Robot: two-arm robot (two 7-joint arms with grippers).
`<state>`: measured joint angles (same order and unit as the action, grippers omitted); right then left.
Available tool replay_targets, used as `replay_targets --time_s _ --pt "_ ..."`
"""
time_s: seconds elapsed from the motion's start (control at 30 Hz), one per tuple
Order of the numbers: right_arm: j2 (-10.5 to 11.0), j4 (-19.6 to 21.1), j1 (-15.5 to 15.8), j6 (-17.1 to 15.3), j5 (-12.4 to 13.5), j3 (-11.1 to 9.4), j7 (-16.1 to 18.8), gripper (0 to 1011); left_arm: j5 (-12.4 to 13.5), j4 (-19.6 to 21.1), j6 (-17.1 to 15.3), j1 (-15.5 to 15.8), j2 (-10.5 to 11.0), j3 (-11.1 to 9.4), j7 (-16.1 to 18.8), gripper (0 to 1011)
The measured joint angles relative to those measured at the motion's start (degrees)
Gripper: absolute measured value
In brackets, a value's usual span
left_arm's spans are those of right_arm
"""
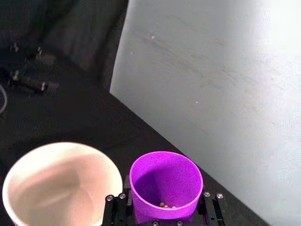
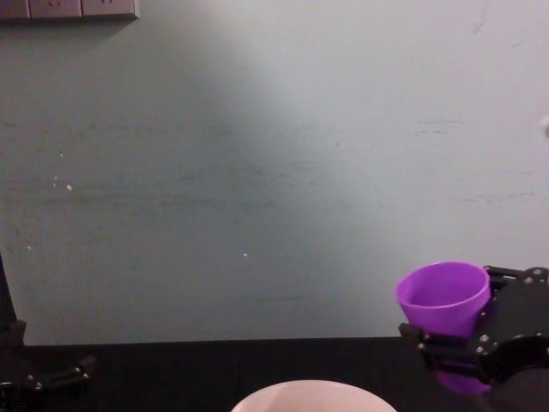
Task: Pick up the cup and pour the mung beans from the cup into the bowl.
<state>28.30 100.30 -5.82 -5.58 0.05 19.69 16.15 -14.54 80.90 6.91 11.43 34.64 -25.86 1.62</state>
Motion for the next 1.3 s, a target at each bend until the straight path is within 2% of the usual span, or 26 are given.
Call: replay_targets --time_s 0.03,0.13,0.17,0.27,0.4,0.87,1.13,1.23,1.27,1.3 --pt "0.22 0.23 -0.49 -0.38 -1.84 0.78 -0.03 737 0.00 0.00 0.00 0.00 0.01 0.00 0.00 1000" --pt "0.49 0.60 -1.23 -0.99 -4.67 1.96 -0.07 737 0.00 0.00 0.00 0.00 0.00 0.00 0.00 1000" --pt "0.68 0.88 -1.76 -1.46 -6.53 2.84 -0.07 736 0.00 0.00 0.00 0.00 0.00 0.00 0.00 1000" --pt "1.02 1.32 -2.72 -2.46 -9.80 4.30 -0.05 737 0.00 0.00 0.00 0.00 0.00 0.00 0.00 1000" --pt "1.49 1.77 -4.70 -4.50 -15.98 7.35 0.52 736 0.00 0.00 0.00 0.00 0.00 0.00 0.00 1000" --pt "1.48 1.88 -9.65 -9.25 -30.32 14.26 3.53 736 0.00 0.00 0.00 0.00 0.00 0.00 0.00 1000" --pt "1.36 1.49 -12.62 -11.20 -39.63 18.93 5.71 736 0.00 0.00 0.00 0.00 0.01 0.00 0.00 1000" --pt "1.28 1.25 -13.34 -11.44 -42.16 20.14 6.38 736 0.00 0.00 0.00 0.00 0.00 0.00 0.00 1000" --pt "1.28 1.25 -13.34 -11.44 -42.16 20.14 6.38 736 0.00 0.00 0.00 0.00 0.00 0.00 0.00 1000" --pt "1.24 1.17 -13.71 -11.54 -43.50 20.72 6.67 737 0.00 0.00 0.00 0.00 0.00 0.00 0.00 1000"
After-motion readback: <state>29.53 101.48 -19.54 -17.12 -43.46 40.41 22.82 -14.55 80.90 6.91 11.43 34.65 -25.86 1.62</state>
